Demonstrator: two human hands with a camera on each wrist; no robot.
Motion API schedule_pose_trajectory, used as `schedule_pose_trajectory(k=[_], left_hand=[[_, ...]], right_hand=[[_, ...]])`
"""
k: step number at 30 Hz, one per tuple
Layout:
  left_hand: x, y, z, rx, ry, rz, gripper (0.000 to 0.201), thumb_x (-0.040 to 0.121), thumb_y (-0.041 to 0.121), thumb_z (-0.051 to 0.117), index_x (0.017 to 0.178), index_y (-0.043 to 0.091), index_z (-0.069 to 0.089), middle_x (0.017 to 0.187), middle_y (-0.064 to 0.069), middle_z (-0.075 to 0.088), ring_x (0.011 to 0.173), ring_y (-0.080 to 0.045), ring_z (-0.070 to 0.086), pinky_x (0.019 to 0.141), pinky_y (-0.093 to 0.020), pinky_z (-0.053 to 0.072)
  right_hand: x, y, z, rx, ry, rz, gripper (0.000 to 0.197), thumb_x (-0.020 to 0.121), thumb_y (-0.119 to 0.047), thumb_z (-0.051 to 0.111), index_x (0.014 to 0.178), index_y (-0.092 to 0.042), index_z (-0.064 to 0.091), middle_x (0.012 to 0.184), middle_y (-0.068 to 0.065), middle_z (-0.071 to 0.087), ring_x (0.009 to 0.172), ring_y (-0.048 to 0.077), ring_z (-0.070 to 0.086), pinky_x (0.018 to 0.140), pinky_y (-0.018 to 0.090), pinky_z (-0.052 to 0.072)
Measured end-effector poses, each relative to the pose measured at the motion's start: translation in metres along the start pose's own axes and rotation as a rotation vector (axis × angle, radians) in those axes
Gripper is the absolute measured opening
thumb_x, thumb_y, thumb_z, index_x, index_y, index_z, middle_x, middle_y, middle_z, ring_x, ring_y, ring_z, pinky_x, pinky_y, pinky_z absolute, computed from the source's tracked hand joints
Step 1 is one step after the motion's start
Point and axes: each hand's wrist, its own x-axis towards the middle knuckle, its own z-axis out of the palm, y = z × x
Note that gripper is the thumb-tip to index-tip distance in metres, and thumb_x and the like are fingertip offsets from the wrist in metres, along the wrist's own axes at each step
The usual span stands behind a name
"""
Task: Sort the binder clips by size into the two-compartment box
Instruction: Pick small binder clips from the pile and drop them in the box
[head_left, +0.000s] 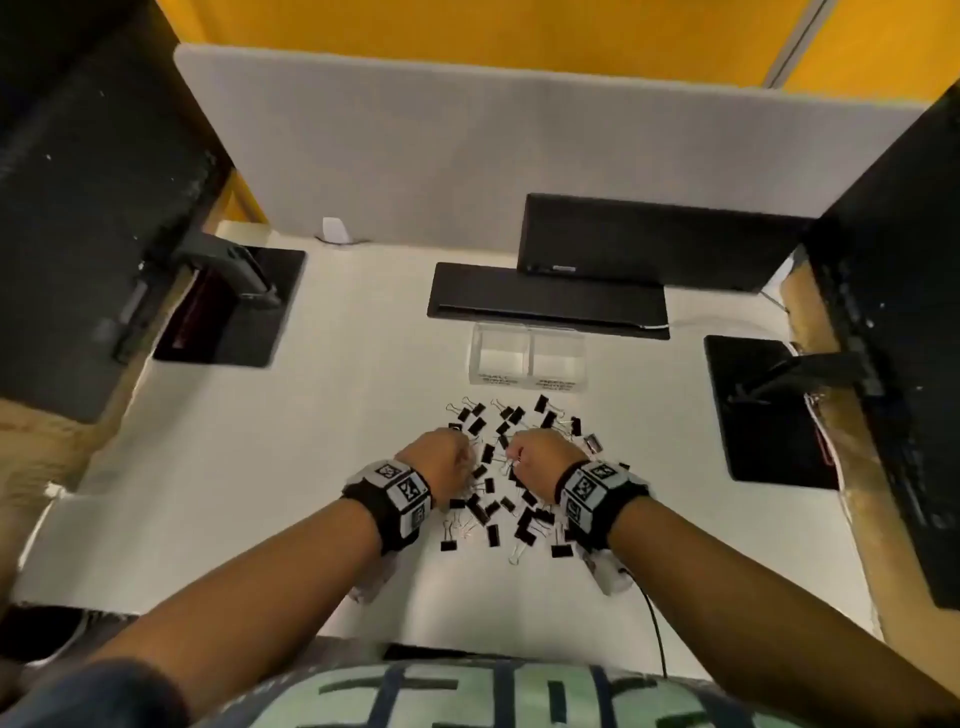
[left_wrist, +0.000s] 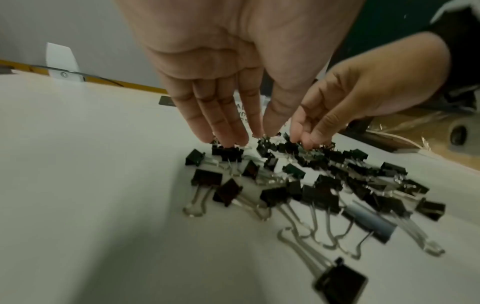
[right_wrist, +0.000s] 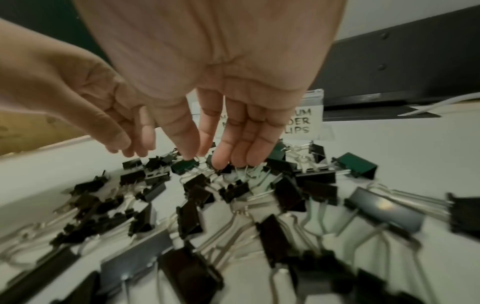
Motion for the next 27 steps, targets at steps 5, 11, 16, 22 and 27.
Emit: schedule_pose_trajectory(k=[5,11,16,22,27], left_hand=[[0.015,-0.001,0.014,0.117,-0.015,0.056,0.014,0.083,0.023,0.061,0.093,0.013,0.06,0.108,-0.007,0.058,0.099,-0.025,0.058,0.075,-0.03,0.047],[0.021,-0.004,0.027,0.17,0.023,0.107,0.03,0.085,0.027,0.061,0.11,0.01,0.061,0.114,-0.009,0.057,0.108,-0.026,0.054,0.086,-0.037,0.051],[0.024,-0.002,0.031,0.15,0.052,0.104,0.022,0.083,0.022,0.06,0.102,0.01,0.064,0.108,-0.009,0.055,0.103,-0.026,0.054,0.08,-0.036,0.051],[0.024,-0.006,0.029,0.132,0.137,0.14,0.017,0.081,0.025,0.065,0.091,0.012,0.063,0.107,-0.008,0.055,0.104,-0.025,0.049,0.084,-0.036,0.047],[0.018,-0.014,0.015,-0.292,0.208,-0.033,0.016,0.083,0.024,0.067,0.076,0.022,0.053,0.084,0.003,0.063,0.076,-0.013,0.057,0.073,-0.029,0.05]], right_hand=[[0.007,-0.011,0.007,-0.157,0.009,-0.08,0.02,0.085,-0.023,0.062,0.105,-0.022,0.064,0.113,0.004,0.059,0.103,0.021,0.057,0.085,0.033,0.052],[0.007,-0.02,0.026,-0.274,0.039,-0.125,0.037,0.086,-0.038,0.062,0.109,-0.009,0.064,0.114,0.01,0.059,0.112,0.025,0.052,0.092,0.04,0.05],[0.009,-0.02,0.032,-0.181,0.093,-0.13,0.02,0.085,-0.028,0.065,0.085,-0.009,0.061,0.102,0.012,0.062,0.1,0.026,0.058,0.081,0.034,0.05],[0.006,-0.014,0.029,-0.052,0.096,-0.126,0.014,0.084,-0.016,0.066,0.075,-0.012,0.056,0.087,0.004,0.058,0.079,0.017,0.053,0.073,0.027,0.047],[0.0,-0.007,0.022,0.195,0.119,-0.054,0.013,0.085,-0.012,0.062,0.096,-0.017,0.06,0.081,-0.001,0.058,0.071,0.014,0.056,0.07,0.027,0.053]])
